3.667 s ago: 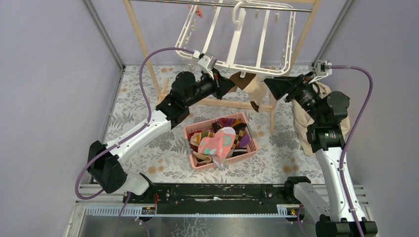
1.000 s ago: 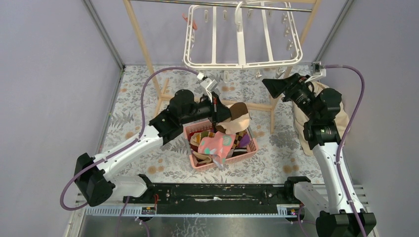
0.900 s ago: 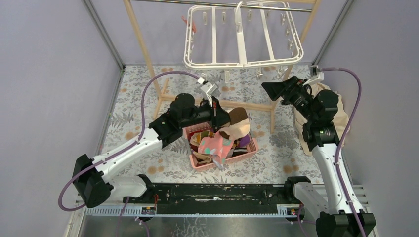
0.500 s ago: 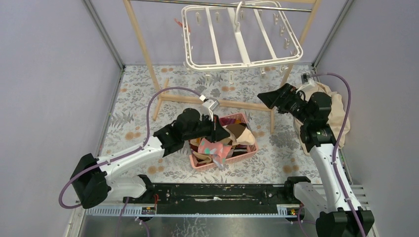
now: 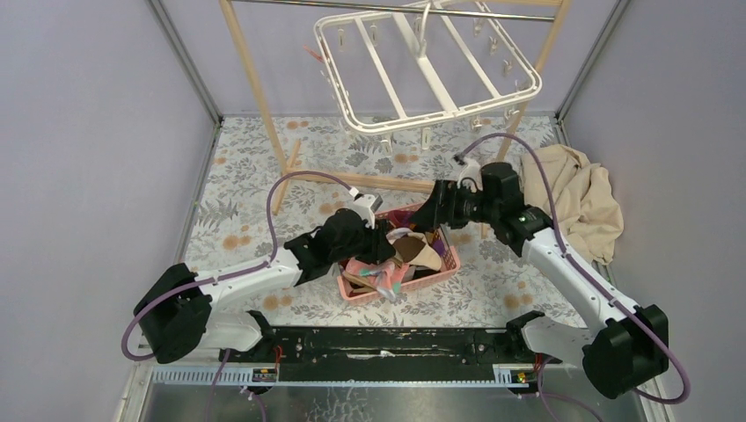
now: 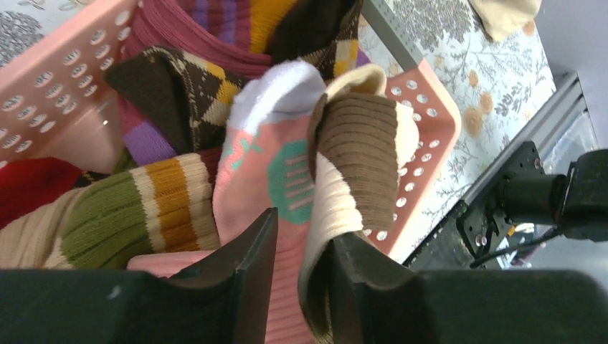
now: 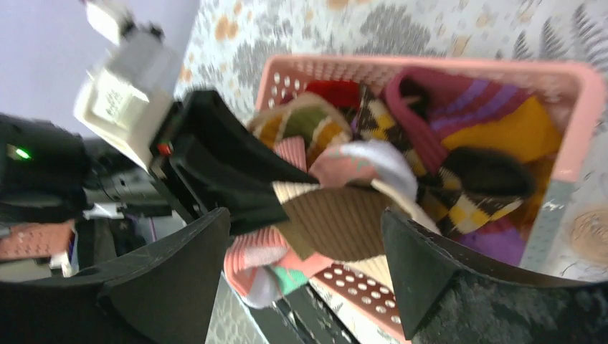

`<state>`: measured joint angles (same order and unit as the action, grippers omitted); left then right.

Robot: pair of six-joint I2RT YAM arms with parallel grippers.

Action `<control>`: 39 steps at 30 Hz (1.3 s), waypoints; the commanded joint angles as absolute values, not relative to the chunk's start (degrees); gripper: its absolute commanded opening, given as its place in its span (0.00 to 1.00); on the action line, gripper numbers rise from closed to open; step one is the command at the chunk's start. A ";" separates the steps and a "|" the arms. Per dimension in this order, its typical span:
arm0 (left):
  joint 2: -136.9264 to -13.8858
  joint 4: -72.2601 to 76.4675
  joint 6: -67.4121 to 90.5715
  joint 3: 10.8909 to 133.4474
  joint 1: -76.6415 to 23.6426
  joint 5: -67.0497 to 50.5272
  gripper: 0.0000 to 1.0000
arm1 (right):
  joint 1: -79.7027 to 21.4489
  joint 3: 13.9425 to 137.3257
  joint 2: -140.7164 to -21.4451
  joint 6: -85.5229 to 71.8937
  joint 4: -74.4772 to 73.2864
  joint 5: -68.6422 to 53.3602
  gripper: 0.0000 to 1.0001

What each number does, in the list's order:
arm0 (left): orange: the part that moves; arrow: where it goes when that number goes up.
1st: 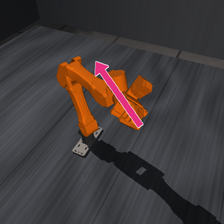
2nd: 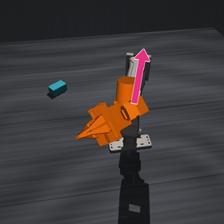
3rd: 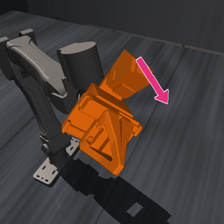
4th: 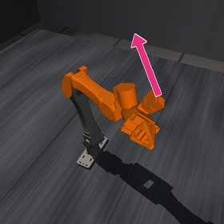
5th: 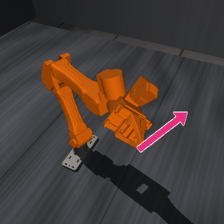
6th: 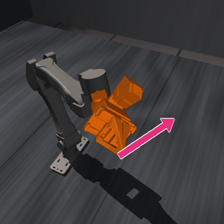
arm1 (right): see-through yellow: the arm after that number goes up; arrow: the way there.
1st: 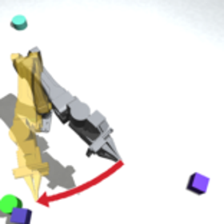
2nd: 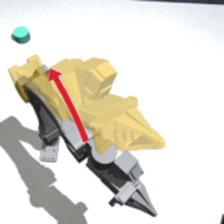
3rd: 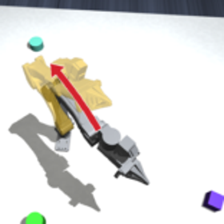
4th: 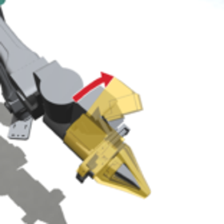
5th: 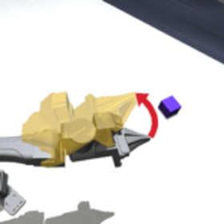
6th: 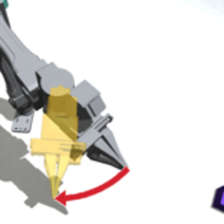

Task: Remove the socks clipped to the hanger
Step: Place the sock in the bin.

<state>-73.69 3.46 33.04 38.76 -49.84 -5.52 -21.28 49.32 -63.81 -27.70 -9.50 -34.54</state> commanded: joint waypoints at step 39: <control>-58.01 -6.90 36.64 37.63 -53.51 11.11 0.99 | -41.22 50.31 -88.55 -18.22 -8.68 24.21 0.91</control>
<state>-56.64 -7.92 34.76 38.11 -51.86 8.84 -44.91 50.85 -89.76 -19.64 -8.56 16.05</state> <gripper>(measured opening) 0.987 0.903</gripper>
